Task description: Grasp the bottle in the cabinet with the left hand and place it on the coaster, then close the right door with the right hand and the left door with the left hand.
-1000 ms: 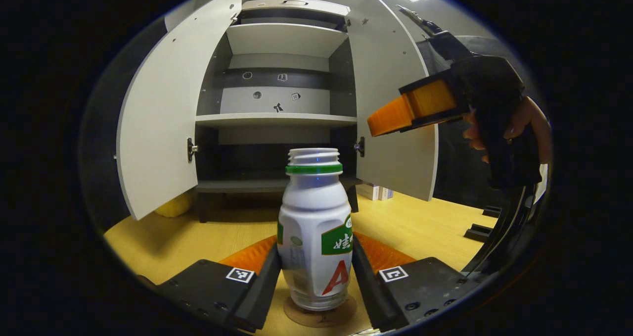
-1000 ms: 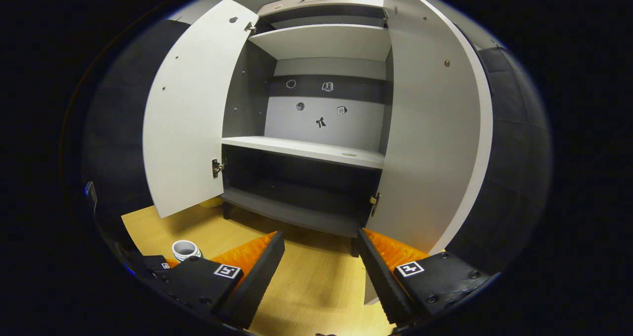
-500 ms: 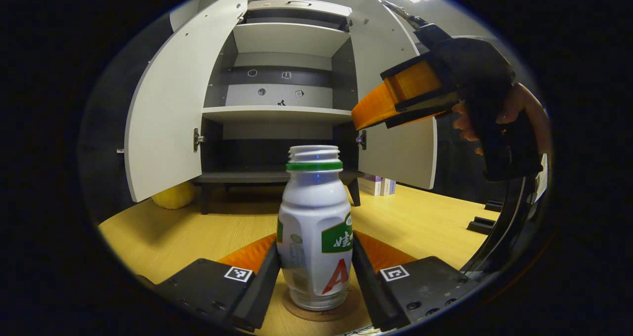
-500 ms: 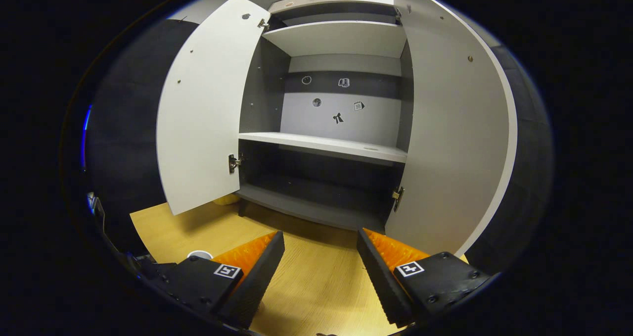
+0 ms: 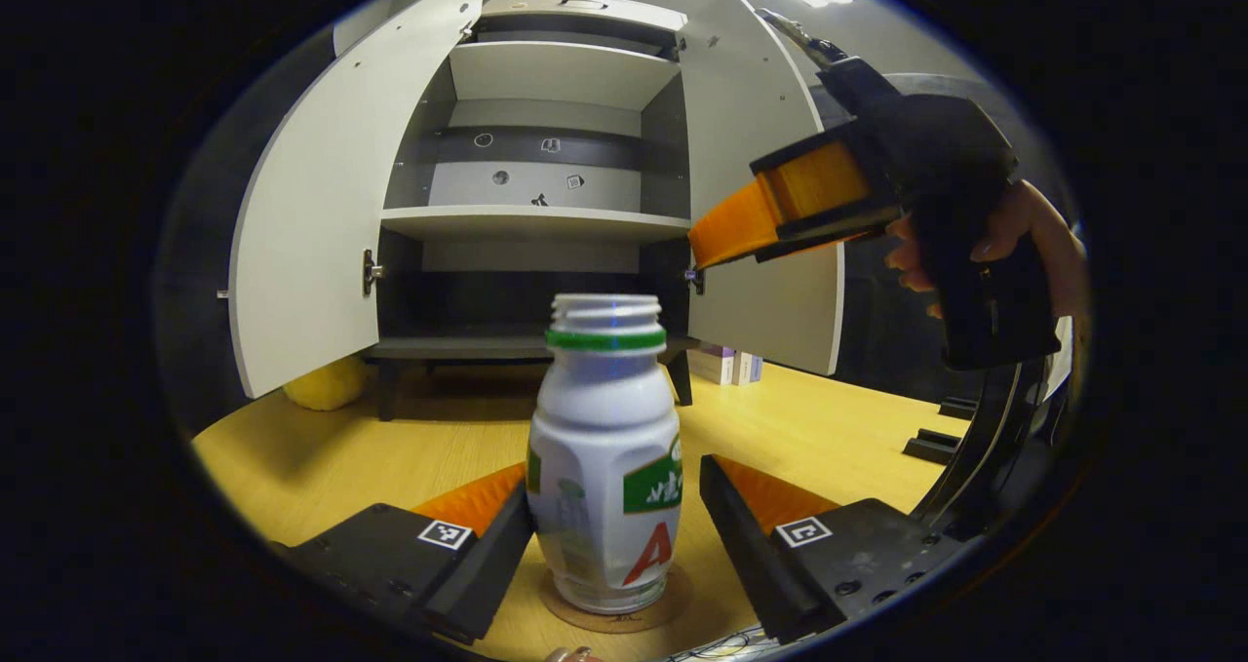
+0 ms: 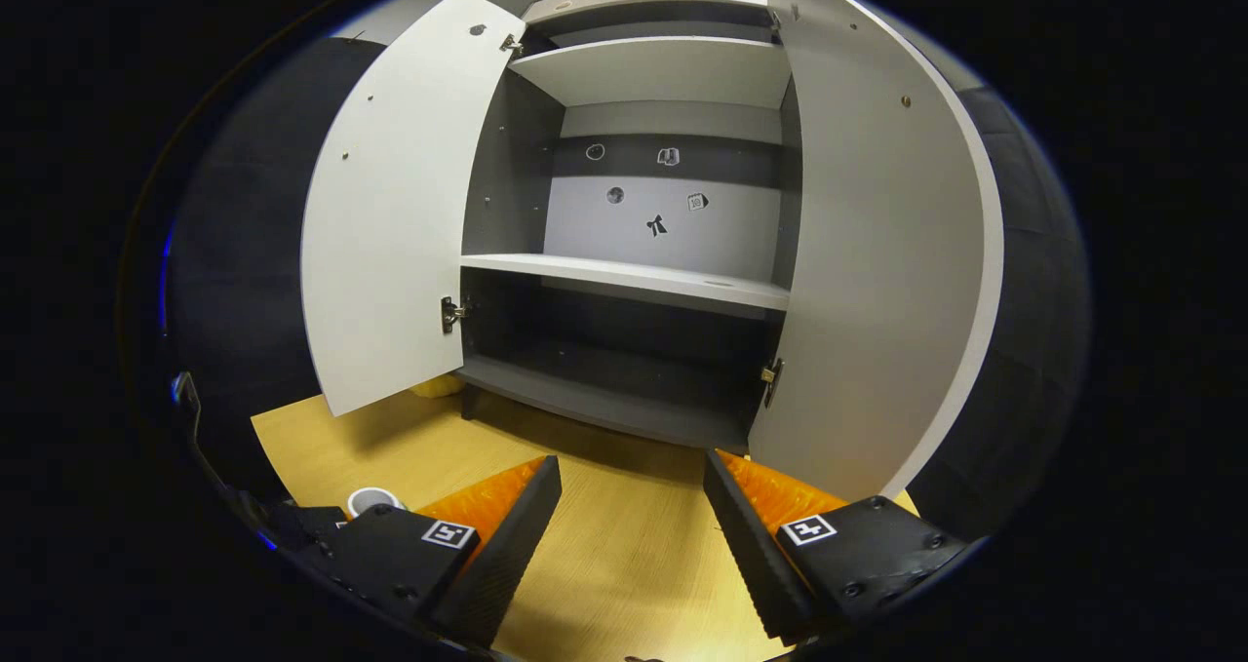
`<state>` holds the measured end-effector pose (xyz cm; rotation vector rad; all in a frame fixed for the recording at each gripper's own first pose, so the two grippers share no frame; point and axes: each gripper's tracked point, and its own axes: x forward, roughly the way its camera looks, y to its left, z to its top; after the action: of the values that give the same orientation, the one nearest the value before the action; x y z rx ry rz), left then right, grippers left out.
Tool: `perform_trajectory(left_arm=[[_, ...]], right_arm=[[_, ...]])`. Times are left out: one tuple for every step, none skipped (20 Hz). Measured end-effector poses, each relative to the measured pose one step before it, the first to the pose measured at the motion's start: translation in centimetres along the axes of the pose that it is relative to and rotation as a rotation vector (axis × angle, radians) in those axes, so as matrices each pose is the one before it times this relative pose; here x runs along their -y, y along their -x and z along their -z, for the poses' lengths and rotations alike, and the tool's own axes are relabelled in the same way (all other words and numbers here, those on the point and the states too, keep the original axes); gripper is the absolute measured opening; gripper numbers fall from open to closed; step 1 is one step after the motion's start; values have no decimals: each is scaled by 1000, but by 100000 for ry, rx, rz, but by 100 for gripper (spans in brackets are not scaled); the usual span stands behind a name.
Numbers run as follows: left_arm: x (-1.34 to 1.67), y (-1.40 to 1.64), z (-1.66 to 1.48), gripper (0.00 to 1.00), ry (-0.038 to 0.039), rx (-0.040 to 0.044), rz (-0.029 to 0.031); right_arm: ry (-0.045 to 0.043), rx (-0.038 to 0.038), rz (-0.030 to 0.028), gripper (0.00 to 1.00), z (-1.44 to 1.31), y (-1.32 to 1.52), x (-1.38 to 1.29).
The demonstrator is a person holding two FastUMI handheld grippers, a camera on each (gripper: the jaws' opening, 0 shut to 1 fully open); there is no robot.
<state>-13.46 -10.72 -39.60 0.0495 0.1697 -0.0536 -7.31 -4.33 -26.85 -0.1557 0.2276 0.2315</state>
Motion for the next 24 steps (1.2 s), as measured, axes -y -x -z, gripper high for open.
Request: perform_trajectory(left_arm=[[69, 85, -1079, 97, -432, 1761, 137], [-132, 2, -1371, 97, -800, 1591, -394], [-530, 73, -1238, 97, -1380, 1139, -1438], [-534, 196, -1485, 97, -1497, 1288, -1465], [-557, 117, -1424, 97, -735, 923, -1686], [-480, 83, -1614, 96, 229, 974, -981], [-198, 151, -1750, 96, 527, 1480, -300], [-304, 24, -1924, 96, 561, 927, 48], [-355, 38, -1744, 96, 203, 608, -49], [-427, 25, -1840, 96, -22, 457, -464], [-343, 54, -1682, 96, -210, 463, 310], [-232, -10, -1782, 96, -730, 733, 867], [-430, -18, -1679, 96, -1251, 774, 499], [-448, -74, -1644, 96, -1112, 679, 431], [-322, -78, -1306, 96, -345, 451, 1138], [-400, -136, -1248, 96, 51, 242, 567], [-488, -26, -1049, 96, -366, 82, 686], [-243, -84, -1138, 96, -1198, 541, 1455], [-361, -41, -927, 96, -1623, 346, 1361], [-256, -27, -844, 96, -1366, -1, 1720], [-224, 0, -590, 96, -656, -88, 1629], [-289, -120, -682, 96, 498, 262, 1199], [-7, -111, -470, 95, 1698, 69, 1996], [85, -174, -386, 95, 2670, -108, 2001]], right_arm=[[8, 140, 238, 98, -287, 281, 113], [-289, 375, 3, 98, -449, 371, 50], [-566, 172, -123, 98, -599, 471, -84], [-503, 531, -415, 98, -679, 572, -123], [-111, 850, -252, 98, -841, 682, -115], [52, 820, 824, 98, -936, 678, 216], [-452, 821, 204, 98, -1049, 706, 149], [-1447, 256, 208, 98, -1088, 659, 100], [-1811, -70, -523, 98, -1076, 638, -83], [-901, 417, -198, 98, -1033, 568, -77], [-183, 1085, 252, 98, -1070, 510, 70], [16, 1105, 1361, 98, -1052, 354, 496], [-194, 997, 1992, 98, -1000, 199, 630], [-649, 716, 2336, 98, -930, 147, 758], [-884, 840, 2786, 97, -960, 45, 833], [-1371, 412, 2704, 97, -856, 3, 979], [-1856, 187, 3385, 98, -758, -15, 931], [-1896, 786, 3318, 98, -954, 76, 1008], [-1496, 1168, 3281, 98, -944, 193, 925], [-473, 1417, 3379, 98, -954, 288, 894], [1381, 1931, 3696, 98, -929, 373, 1007], [2720, 1840, 3659, 98, -825, 414, 1087], [3103, 1623, 3558, 97, -656, 444, 1180], [2309, 1274, 2975, 98, -643, 272, 1122]])
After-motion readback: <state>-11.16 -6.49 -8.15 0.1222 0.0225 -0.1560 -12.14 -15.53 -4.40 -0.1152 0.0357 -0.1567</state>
